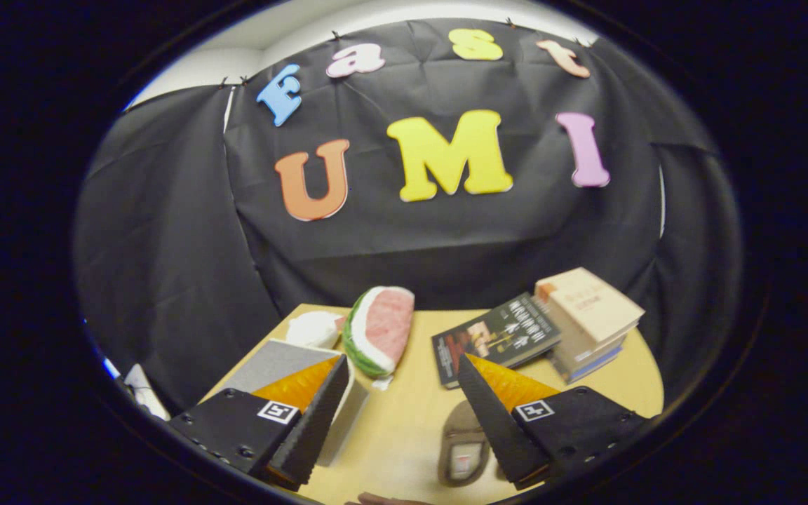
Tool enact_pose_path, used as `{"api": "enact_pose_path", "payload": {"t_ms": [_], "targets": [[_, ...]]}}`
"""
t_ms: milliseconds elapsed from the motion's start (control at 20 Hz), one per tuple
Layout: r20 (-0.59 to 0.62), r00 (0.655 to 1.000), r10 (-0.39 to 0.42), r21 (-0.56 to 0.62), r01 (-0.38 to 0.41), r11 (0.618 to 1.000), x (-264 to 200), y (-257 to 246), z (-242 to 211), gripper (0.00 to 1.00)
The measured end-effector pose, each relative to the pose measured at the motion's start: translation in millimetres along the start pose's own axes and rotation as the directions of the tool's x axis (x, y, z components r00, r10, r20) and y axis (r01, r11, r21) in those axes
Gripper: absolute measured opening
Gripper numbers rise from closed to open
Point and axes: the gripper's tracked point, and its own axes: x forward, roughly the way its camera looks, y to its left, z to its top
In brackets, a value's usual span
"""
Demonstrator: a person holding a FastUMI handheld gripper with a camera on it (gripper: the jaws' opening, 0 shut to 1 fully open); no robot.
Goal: Open the storage box then place both shoes into the box .Put the left shoe in first, then the right shoe, with the right side of both shoes facing outward in a uniform manner.
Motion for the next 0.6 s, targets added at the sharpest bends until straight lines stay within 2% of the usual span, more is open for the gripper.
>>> {"api": "enact_pose_path", "payload": {"t_ms": [150,300,500,600], "targets": [[-0.161,0.982,0.103,0.117,-0.085,0.989,37,21,-39,0.96],[-0.287,0.932,0.223,0.245,-0.154,0.957,59,42,-75,0.95],[-0.363,0.866,0.345,0.357,-0.213,0.910,82,60,-97,0.95],[-0.404,0.834,0.375,0.389,-0.214,0.896,87,62,-111,0.95]]}}
